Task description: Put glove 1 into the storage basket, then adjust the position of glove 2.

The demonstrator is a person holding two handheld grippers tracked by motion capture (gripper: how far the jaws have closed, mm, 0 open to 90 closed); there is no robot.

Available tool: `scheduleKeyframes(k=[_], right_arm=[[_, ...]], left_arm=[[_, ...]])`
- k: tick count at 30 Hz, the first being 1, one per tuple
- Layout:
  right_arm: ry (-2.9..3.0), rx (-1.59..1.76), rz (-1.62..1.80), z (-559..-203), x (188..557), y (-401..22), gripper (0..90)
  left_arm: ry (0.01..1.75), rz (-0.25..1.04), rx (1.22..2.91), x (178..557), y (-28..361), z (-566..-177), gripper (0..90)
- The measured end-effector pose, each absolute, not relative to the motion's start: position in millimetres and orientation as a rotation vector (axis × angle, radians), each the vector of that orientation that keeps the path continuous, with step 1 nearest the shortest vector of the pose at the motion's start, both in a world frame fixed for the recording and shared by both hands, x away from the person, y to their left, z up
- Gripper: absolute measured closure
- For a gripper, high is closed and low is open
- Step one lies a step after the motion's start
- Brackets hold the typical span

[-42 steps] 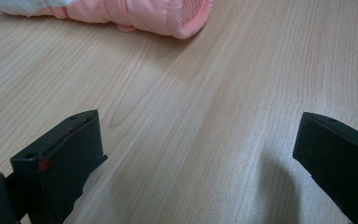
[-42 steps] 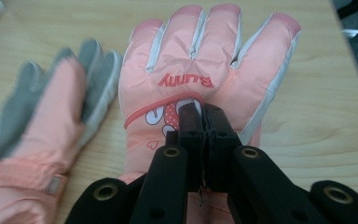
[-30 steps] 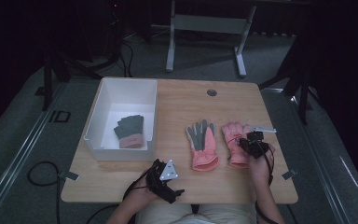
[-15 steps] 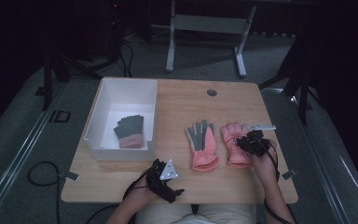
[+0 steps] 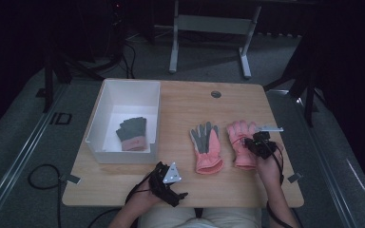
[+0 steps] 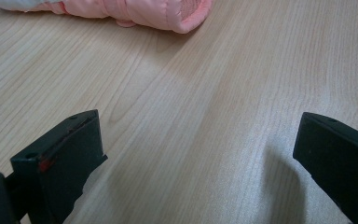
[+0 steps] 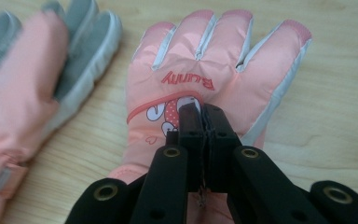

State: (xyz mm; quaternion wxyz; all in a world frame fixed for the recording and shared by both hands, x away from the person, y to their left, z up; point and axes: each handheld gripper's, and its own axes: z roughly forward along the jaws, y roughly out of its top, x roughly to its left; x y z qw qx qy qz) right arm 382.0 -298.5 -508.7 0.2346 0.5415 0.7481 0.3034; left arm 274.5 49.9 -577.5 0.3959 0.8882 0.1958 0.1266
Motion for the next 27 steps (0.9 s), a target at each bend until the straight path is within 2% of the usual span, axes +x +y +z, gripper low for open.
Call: scheduleKeyframes(k=[8, 15, 27], right_arm=[[1.978, 1.47, 0.873, -471, 373, -293, 87.7], [1.951, 1.456, 0.897, -453, 372, -283, 87.7], [1.93, 1.379, 0.966, -418, 359, -231, 87.7]], left_arm=[[0.486, 0.323, 2.259, 275, 49, -577, 1.2], [0.493, 0.331, 2.263, 276, 49, -579, 1.2], [0.498, 0.317, 2.256, 276, 48, -577, 1.2]])
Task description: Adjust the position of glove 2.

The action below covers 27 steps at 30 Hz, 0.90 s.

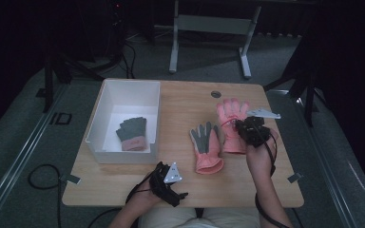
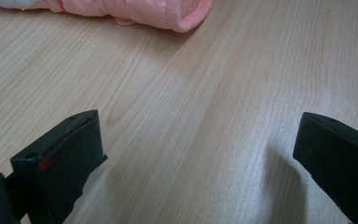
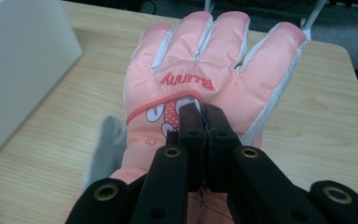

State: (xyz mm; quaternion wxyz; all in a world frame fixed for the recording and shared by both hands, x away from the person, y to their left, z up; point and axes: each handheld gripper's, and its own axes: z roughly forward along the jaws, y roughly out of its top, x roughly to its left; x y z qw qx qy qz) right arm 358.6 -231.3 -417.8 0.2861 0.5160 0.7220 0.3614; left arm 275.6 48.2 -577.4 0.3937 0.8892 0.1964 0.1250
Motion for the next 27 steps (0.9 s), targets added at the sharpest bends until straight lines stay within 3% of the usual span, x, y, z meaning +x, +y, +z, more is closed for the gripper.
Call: scheduleKeyframes(k=[8, 27], right_arm=[[1.948, 1.36, 1.035, -408, 348, -191, 87.7], [2.051, 1.458, 0.891, -473, 352, -160, 87.7]], left_arm=[[0.498, 0.319, 2.243, 275, 49, -576, 1.2], [0.491, 0.316, 2.24, 274, 47, -575, 1.2]])
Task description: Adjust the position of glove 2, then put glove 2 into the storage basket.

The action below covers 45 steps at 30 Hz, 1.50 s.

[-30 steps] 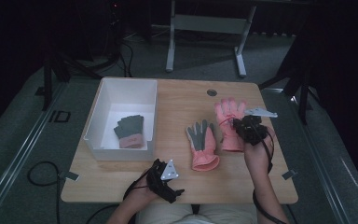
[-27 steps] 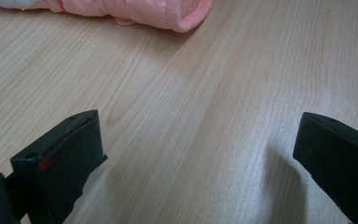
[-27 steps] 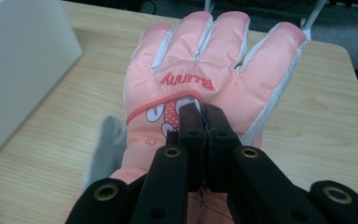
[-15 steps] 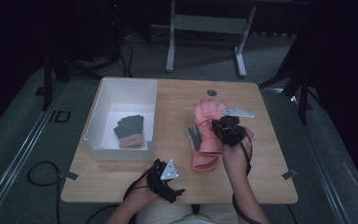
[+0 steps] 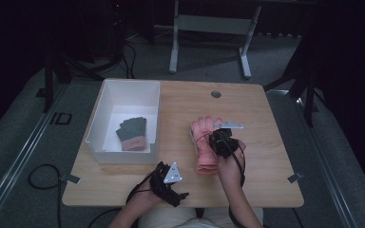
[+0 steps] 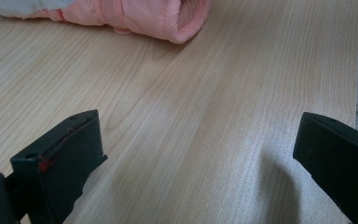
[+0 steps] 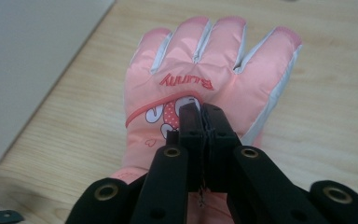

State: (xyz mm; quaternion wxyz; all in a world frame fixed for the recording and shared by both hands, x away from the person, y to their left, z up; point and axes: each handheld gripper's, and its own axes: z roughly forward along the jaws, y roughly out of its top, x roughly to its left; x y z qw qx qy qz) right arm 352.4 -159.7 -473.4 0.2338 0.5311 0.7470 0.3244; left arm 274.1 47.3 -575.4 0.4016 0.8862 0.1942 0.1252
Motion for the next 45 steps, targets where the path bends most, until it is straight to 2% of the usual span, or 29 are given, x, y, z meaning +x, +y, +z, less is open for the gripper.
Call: scheduleKeyframes(k=[6, 13, 15, 16, 18, 20, 27, 31, 37, 42, 45], right_arm=[[2.081, 1.462, 0.855, -497, 355, -157, 87.3], [2.103, 1.454, 0.865, -508, 359, -159, 85.6], [2.112, 1.444, 0.879, -506, 359, -160, 82.7], [2.133, 1.409, 0.919, -500, 357, -164, 75.3], [2.138, 1.384, 0.93, -497, 356, -166, 73.5], [2.154, 1.322, 0.969, -485, 352, -179, 67.7], [2.124, 1.247, 0.963, -462, 355, -214, 64.4], [2.128, 1.24, 0.996, -452, 358, -227, 63.0], [2.16, 1.204, 1.028, -445, 367, -216, 60.5], [2.206, 1.202, 1.039, -458, 376, -207, 57.1], [2.222, 1.226, 1.048, -464, 383, -201, 56.8]], left_arm=[[0.489, 0.315, 2.247, 274, 46, -576, 1.2], [0.502, 0.313, 2.236, 275, 47, -576, 1.2], [0.511, 0.324, 2.232, 275, 47, -575, 1.2], [0.504, 0.34, 2.239, 274, 47, -574, 1.3], [0.505, 0.343, 2.238, 274, 47, -574, 1.3], [0.492, 0.35, 2.231, 273, 46, -570, 1.3], [0.477, 0.376, 2.18, 276, 41, -545, 1.9], [0.482, 0.365, 2.146, 288, 33, -522, 2.8], [0.519, 0.445, 2.111, 311, 21, -485, 3.6], [0.642, 0.341, 2.068, 343, 18, -471, 5.9], [0.746, 0.36, 2.063, 362, 16, -469, 5.9]])
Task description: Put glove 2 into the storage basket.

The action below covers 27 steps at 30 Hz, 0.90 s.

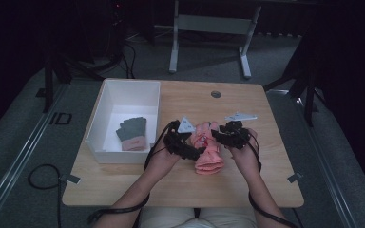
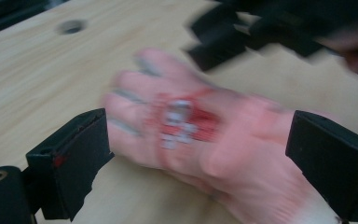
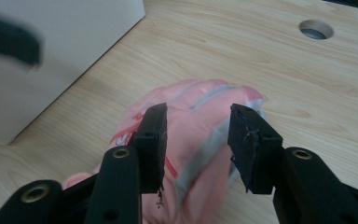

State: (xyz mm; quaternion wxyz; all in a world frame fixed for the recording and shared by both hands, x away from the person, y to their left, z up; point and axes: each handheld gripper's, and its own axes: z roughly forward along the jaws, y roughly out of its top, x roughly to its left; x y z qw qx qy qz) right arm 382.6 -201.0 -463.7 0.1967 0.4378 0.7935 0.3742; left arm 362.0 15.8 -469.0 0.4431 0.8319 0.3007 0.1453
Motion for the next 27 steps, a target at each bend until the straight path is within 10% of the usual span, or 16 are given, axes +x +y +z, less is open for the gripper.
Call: scheduleKeyframes(k=[10, 18, 27], right_arm=[[2.308, 1.247, 0.961, -500, 392, -209, 52.7], [2.41, 1.282, 0.965, -519, 403, -219, 49.8], [2.438, 1.329, 1.03, -525, 405, -218, 68.2]], left_arm=[[0.93, 0.326, 2.161, 393, 3, -499, 14.3], [1.107, -0.009, 2.16, 424, -6, -541, 14.9], [1.01, -0.195, 2.086, 429, -6, -545, 67.2]])
